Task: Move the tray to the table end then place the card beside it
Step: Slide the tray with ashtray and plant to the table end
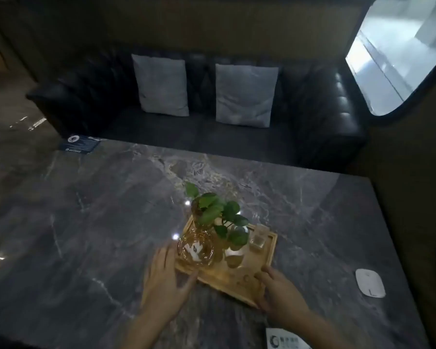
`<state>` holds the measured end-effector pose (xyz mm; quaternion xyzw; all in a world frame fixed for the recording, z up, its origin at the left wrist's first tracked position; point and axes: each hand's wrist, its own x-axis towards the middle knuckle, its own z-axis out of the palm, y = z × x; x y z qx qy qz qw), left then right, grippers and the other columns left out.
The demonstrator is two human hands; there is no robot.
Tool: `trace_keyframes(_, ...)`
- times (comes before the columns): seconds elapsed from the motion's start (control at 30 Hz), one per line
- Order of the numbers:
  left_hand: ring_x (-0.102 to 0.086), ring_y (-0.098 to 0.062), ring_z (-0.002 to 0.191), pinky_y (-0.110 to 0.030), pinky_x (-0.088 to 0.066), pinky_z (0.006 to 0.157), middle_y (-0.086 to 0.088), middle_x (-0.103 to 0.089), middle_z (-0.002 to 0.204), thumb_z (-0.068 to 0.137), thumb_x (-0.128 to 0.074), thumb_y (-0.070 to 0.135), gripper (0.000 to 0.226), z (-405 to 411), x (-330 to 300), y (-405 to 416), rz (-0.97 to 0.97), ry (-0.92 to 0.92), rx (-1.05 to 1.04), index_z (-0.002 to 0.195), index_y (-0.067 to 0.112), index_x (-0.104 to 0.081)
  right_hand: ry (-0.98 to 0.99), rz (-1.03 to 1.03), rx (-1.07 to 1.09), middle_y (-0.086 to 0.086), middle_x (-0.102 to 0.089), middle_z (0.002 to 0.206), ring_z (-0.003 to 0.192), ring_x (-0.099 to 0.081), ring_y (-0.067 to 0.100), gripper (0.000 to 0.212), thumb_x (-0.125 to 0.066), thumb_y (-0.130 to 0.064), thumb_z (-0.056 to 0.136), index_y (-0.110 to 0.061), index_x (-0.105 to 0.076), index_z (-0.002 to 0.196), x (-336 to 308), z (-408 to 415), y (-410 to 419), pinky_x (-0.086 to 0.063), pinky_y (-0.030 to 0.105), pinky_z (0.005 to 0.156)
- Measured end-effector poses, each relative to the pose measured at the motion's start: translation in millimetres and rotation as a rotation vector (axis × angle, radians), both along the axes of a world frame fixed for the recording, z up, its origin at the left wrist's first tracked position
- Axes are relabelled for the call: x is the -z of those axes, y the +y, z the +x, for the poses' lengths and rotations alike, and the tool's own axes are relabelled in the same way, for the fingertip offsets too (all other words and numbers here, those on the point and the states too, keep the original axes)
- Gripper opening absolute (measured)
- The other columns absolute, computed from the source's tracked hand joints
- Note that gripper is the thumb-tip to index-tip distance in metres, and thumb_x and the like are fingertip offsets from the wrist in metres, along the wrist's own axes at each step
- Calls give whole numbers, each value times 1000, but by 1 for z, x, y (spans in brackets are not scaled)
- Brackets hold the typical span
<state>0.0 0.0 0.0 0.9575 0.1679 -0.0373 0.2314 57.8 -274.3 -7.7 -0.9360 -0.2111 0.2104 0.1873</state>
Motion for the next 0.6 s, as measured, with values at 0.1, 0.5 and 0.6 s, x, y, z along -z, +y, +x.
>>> trace_keyframes(0.1,-20,-21,150,-48,-30,117,-3,-19,163,74,-39,85,105,1,17,21,-74,53,-42,155,23,-15,32,-51,19,4,-48,134,125,-47,24,50,-56,-39,85,-25,-49,132,6,1,11,-44,32,99)
trace_keyframes(0.5,-47,-26,129,-43,-47,99,-3,-46,143,62,-67,69,95,20,43,48,-166,97,15,140,21,-39,87,-319,-19,5,-50,121,115,-45,28,41,-57,-43,83,-21,-52,117,21,7,34,-45,40,89)
trace_keyframes(0.6,-41,-25,134,-36,-39,101,-5,-41,146,69,-76,55,93,24,46,47,-230,109,11,145,17,-36,88,-357,-51,7,-51,123,116,-45,30,38,-56,-40,84,-19,-52,116,22,10,37,-44,41,91)
